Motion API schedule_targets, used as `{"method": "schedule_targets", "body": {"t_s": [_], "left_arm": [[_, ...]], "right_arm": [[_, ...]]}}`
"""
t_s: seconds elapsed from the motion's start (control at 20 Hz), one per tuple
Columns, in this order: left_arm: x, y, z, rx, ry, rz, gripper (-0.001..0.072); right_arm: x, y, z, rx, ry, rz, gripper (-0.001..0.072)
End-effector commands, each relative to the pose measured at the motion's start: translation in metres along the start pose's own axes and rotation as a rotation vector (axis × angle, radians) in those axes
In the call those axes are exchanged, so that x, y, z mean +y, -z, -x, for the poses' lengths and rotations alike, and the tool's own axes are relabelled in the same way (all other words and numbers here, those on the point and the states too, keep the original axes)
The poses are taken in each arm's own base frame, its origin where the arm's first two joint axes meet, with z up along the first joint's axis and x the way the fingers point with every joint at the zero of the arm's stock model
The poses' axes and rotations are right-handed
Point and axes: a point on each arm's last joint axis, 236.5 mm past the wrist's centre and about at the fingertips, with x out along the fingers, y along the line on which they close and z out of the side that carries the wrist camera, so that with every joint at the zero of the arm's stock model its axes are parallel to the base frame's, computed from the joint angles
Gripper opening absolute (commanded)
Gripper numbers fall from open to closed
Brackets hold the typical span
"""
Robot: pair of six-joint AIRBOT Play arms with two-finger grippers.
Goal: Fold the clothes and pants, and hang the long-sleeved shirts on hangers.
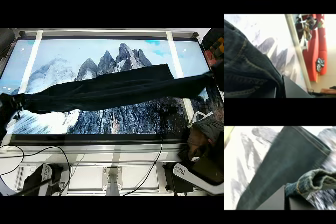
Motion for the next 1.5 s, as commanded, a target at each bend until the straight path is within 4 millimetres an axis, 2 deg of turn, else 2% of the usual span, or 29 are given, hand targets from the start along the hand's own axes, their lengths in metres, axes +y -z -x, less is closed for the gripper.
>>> {"method": "schedule_targets", "body": {"t_s": [0.0,0.15,0.35,0.5,0.75,0.95,1.15,1.2,1.3,1.35,1.4,1.45], "left_arm": [[0.012,0.002,-0.049,-0.005,-0.031,0.047,0.0034],[0.022,0.015,-0.091,0.044,-0.071,0.068,0.0034],[0.044,0.007,-0.121,0.048,-0.129,0.087,0.0034],[0.049,0.003,-0.132,0.048,-0.141,0.091,0.0034],[0.056,-0.012,-0.134,-0.004,-0.168,0.085,0.0034],[0.06,-0.019,-0.133,-0.035,-0.185,0.083,0.0034],[0.06,-0.025,-0.136,-0.092,-0.202,0.106,0.0035],[0.062,-0.031,-0.138,-0.136,-0.217,0.122,0.0035],[0.071,-0.052,-0.142,-0.267,-0.275,0.166,0.0038],[0.076,-0.062,-0.147,-0.314,-0.301,0.176,0.016],[0.078,-0.07,-0.154,-0.337,-0.313,0.174,0.0434],[0.077,-0.071,-0.165,-0.324,-0.301,0.187,0.0643]], "right_arm": [[0.029,-0.012,-0.056,0.022,-0.034,0.007,0.0013],[0.039,-0.01,-0.099,0.048,-0.036,-0.017,0.0013],[0.015,-0.018,-0.131,0.019,0.049,-0.141,0.0013],[0.004,-0.021,-0.134,0.002,0.093,-0.185,0.0011],[0.01,-0.037,-0.13,-0.041,0.086,-0.158,0.0012],[0.011,-0.036,-0.141,-0.035,0.082,-0.162,0.0012],[0.035,-0.024,-0.164,-0.047,0.038,-0.146,0.0013],[0.047,-0.029,-0.172,-0.09,-0.003,-0.179,0.0013],[0.074,-0.058,-0.184,-0.24,-0.132,-0.328,0.0014],[0.083,-0.067,-0.192,-0.27,-0.192,-0.431,0.0024],[0.09,-0.067,-0.2,-0.265,-0.213,-0.449,0.0234],[0.095,-0.065,-0.207,-0.256,-0.215,-0.438,0.0452]]}}
